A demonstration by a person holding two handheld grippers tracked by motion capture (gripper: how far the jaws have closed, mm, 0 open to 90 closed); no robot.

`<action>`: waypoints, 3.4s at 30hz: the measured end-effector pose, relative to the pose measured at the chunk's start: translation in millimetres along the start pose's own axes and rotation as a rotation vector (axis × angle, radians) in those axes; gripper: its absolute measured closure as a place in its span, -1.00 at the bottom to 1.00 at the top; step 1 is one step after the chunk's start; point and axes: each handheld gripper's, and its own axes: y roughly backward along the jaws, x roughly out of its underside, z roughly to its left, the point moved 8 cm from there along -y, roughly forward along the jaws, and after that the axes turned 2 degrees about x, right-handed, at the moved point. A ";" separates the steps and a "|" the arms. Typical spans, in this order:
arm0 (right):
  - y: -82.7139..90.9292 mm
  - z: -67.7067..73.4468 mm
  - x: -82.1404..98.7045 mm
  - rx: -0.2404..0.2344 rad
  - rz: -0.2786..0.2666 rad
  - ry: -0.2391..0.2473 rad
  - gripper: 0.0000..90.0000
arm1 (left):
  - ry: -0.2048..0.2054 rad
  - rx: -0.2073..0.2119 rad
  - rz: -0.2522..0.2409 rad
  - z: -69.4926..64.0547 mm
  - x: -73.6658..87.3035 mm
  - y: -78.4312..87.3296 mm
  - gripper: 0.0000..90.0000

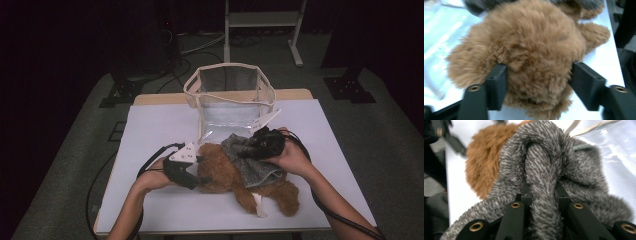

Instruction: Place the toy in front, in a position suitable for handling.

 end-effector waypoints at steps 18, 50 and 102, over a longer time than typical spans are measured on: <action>14.8 20.9 11.6 -0.049 -0.010 0.021 0.66 | -0.070 0.056 0.039 -20.7 -4.0 -15.8 -0.27; 22.7 43.0 24.7 -0.055 -0.001 0.098 0.66 | -0.053 0.054 0.066 -22.2 -8.2 -16.7 -0.44; 30.1 36.2 20.8 -0.023 -0.049 0.057 0.64 | 0.004 0.012 0.011 -15.6 11.7 -10.2 -0.33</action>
